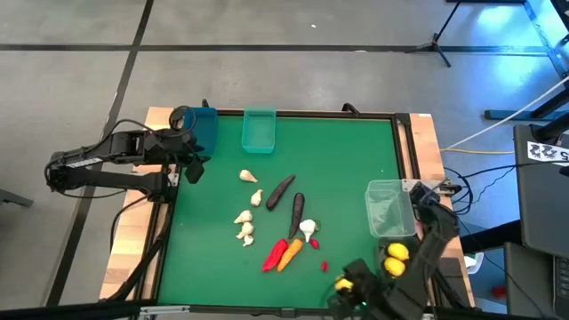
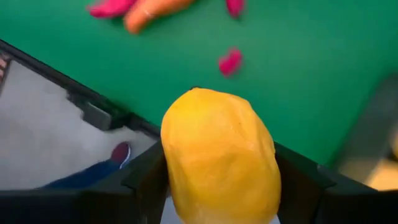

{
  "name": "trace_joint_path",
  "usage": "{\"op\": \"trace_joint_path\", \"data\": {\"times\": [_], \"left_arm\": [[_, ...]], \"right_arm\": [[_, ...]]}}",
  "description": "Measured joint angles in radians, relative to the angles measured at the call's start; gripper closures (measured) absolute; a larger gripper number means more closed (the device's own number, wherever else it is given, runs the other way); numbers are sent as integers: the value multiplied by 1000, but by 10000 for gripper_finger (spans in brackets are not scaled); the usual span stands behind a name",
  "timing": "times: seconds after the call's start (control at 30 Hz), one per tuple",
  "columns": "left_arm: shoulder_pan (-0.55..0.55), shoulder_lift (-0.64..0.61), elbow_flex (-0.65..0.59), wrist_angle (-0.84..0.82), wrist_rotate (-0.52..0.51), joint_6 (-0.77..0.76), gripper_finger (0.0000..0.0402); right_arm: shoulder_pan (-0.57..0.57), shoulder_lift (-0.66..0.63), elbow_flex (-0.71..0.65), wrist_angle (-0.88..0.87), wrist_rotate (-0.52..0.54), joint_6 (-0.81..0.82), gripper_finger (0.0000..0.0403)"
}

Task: Sort produce into baskets
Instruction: Put the yellow lemon into the black bin

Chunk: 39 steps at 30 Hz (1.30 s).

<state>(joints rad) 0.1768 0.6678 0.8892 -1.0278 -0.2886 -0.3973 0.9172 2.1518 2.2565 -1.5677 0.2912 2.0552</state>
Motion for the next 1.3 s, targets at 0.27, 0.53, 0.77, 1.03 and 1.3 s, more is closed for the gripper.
{"op": "trace_joint_path", "data": {"times": [0.27, 0.53, 0.77, 1.03, 1.3], "left_arm": [[0, 1, 0, 65, 0, 1, 217], [0, 1, 0, 97, 0, 1, 217], [0, 1, 0, 97, 0, -24, 217], [0, 1, 0, 92, 0, -86, 217], [0, 1, 0, 92, 0, -145, 217]], "right_arm": [[94, -21, -81, -4, -216, 168, 174], [99, -166, -216, -3, -191, 168, 174], [133, -383, -505, -7, -246, 186, 173], [159, -481, -724, 37, -387, 220, 173], [208, -481, -838, 225, -430, 227, 173]]}}
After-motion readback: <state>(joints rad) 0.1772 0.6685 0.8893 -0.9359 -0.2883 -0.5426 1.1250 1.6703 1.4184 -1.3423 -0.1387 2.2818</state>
